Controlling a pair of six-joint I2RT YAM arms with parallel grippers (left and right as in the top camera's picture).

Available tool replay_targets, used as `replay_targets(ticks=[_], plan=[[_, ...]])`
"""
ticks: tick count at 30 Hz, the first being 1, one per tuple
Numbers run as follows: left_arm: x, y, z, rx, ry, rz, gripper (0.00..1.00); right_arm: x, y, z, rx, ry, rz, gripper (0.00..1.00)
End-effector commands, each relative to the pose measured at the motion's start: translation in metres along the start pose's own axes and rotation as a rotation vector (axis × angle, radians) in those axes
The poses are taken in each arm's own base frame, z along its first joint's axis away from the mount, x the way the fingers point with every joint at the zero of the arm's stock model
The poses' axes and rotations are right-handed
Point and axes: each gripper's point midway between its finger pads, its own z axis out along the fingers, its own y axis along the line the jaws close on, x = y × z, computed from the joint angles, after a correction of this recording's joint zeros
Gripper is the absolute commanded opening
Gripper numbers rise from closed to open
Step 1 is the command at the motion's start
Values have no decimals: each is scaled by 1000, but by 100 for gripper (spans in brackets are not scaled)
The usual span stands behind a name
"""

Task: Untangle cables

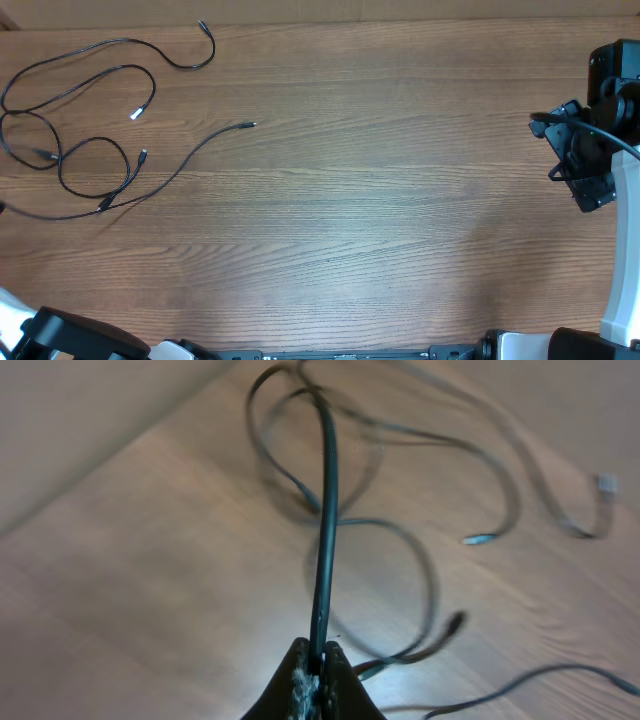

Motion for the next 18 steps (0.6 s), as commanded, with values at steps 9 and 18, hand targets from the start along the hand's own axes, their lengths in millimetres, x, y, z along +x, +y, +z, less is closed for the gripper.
replay_targets(ticks=[9, 18], plan=[[59, 64, 12, -203, 132, -234, 4, -2, -2, 1, 10, -11, 3, 100], [88, 125, -4, -518, 180, -450, 4, -2, -2, 1, 10, -11, 3, 100]])
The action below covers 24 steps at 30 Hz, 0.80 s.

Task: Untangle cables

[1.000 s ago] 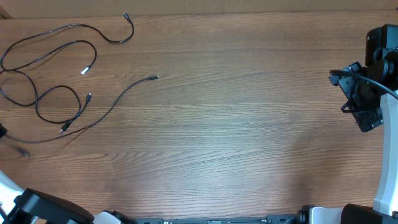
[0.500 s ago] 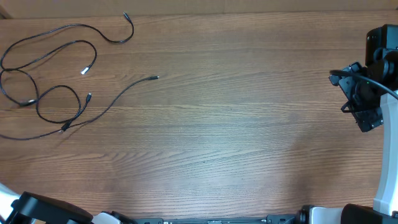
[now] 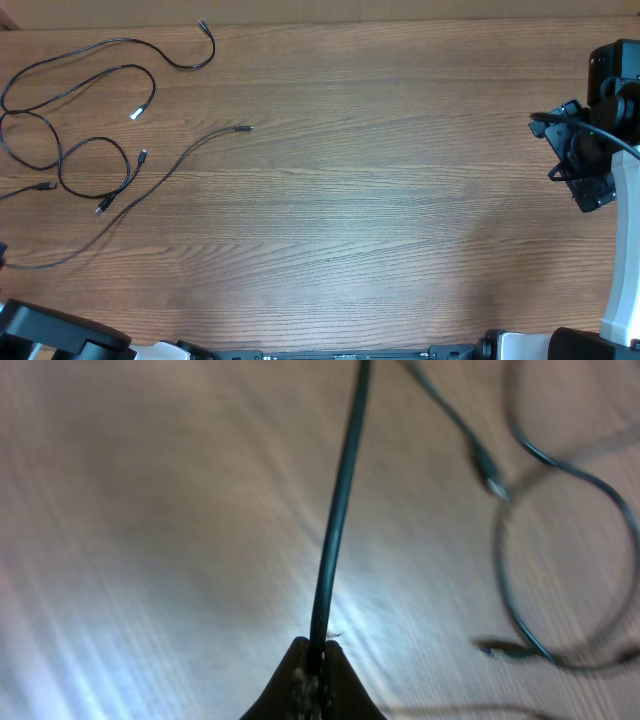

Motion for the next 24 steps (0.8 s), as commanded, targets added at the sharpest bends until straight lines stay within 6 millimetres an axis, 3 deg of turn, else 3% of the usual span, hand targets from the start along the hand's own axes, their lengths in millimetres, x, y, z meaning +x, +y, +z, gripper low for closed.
replay_targets(ticks=[1, 3, 5, 7, 9, 10, 15, 19, 22, 24], plan=[[-5, 38, -3, -153, -29, -113, 4, -2, -2, 1, 10, -11, 2, 100], [-6, 47, -5, -166, -33, -147, 4, -2, -2, 1, 10, -11, 2, 100], [-4, 64, -8, -209, -47, -295, 4, -2, -2, 1, 10, -11, 2, 100], [-6, 68, -9, -213, -54, -301, 5, -2, -2, 1, 10, -11, 2, 100], [-5, 68, -9, -213, -52, -297, 27, -2, -2, 1, 10, -11, 2, 100], [-5, 68, -9, -213, -49, -295, 32, -2, -2, 1, 10, -11, 2, 100], [-4, 64, -8, -193, -42, -294, 34, -2, -2, 1, 10, -11, 2, 100], [-8, 44, -5, -88, -42, -278, 30, -2, -2, 1, 10, -11, 2, 100], [-7, 13, -1, 6, -23, -224, 49, -2, -2, 1, 10, -11, 2, 100], [-3, -17, 1, 101, -1, -120, 50, -2, -2, 1, 10, -11, 2, 100]])
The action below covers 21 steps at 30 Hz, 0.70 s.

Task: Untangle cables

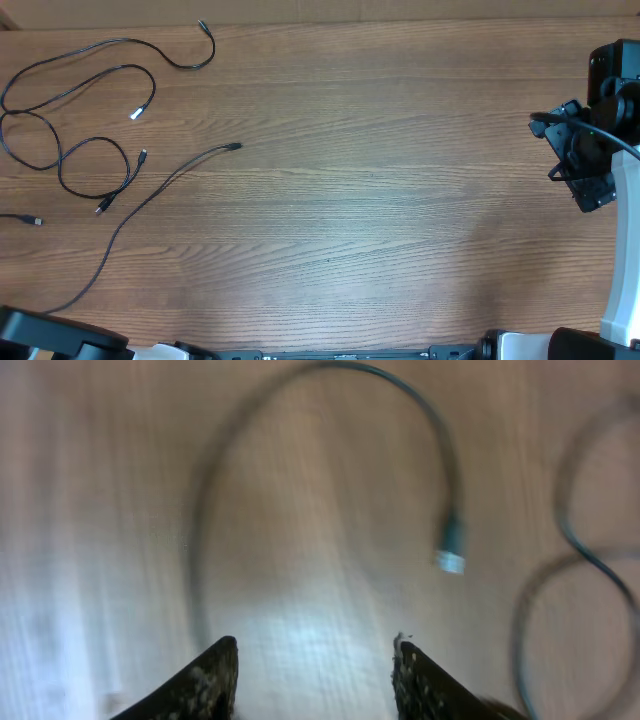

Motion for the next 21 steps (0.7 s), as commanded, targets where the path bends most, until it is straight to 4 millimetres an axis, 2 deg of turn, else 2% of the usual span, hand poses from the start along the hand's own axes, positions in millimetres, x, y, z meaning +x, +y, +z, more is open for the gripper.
replay_targets(ticks=[1, 3, 5, 7, 8, 9, 11, 15, 18, 21], plan=[[23, -59, 3, 175, 60, 191, 50, -2, -2, 1, 10, -11, 3, 100], [41, -93, 3, 218, 81, 319, 53, -2, -2, 1, 10, -11, 3, 100], [71, -136, 1, 275, 113, 462, 58, -2, -2, 1, 10, -11, 3, 100], [108, -178, 0, 336, 147, 623, 64, -2, -2, 1, 10, -11, 3, 100], [133, -199, 2, 362, 171, 727, 69, -2, -2, 1, 10, -11, 3, 100], [157, -212, 6, 353, 189, 836, 76, -2, -2, 1, 10, -11, 3, 100], [203, -221, 28, 249, 234, 1027, 88, -2, -2, 1, 10, -11, 3, 100], [246, -221, 51, 239, 326, 1187, 86, -2, -2, 1, 10, -11, 3, 100], [257, -218, 62, 245, 351, 1273, 87, -2, -2, 1, 10, -11, 3, 100], [263, -217, 72, 250, 374, 1277, 87, -2, -2, 1, 10, -11, 3, 100]])
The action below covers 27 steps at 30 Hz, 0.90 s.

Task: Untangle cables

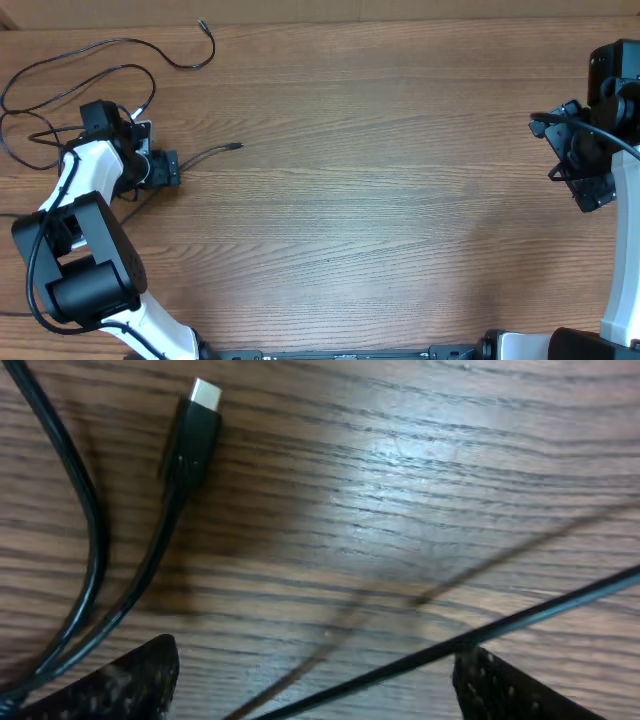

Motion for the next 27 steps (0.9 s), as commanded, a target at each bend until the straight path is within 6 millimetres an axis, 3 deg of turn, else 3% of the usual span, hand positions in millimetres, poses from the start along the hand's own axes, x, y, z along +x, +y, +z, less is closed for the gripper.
replay_targets(ticks=[1, 5, 6, 7, 11, 12, 15, 18, 24, 27], plan=[[7, -2, 14, 5, 38, 52, 87, -3, -2, 1, 9, -11, 4, 100], [17, -7, 27, 40, 84, 47, 77, -3, -2, 1, 9, -11, 4, 100], [18, -10, 28, 58, 88, 46, 69, -3, -2, 1, 9, -11, 4, 100], [18, -13, 28, 76, 86, 43, 49, -3, -2, 1, 9, -11, 4, 100], [19, -14, 28, 75, 96, -28, 11, -3, -2, 1, 9, -11, 4, 100], [21, -17, 27, 89, 104, -66, 6, -3, -2, 1, 9, -11, 4, 100], [24, -34, 19, 185, 116, -98, 4, -3, -2, 1, 9, -11, 4, 100], [31, -36, 15, 187, 154, -182, 4, -3, -2, 1, 9, -11, 4, 100], [62, 7, 11, -58, 268, -361, 4, -3, -2, 1, 9, -11, 4, 100], [69, 15, 9, -71, 288, -396, 4, -3, -2, 1, 9, -11, 4, 100]])
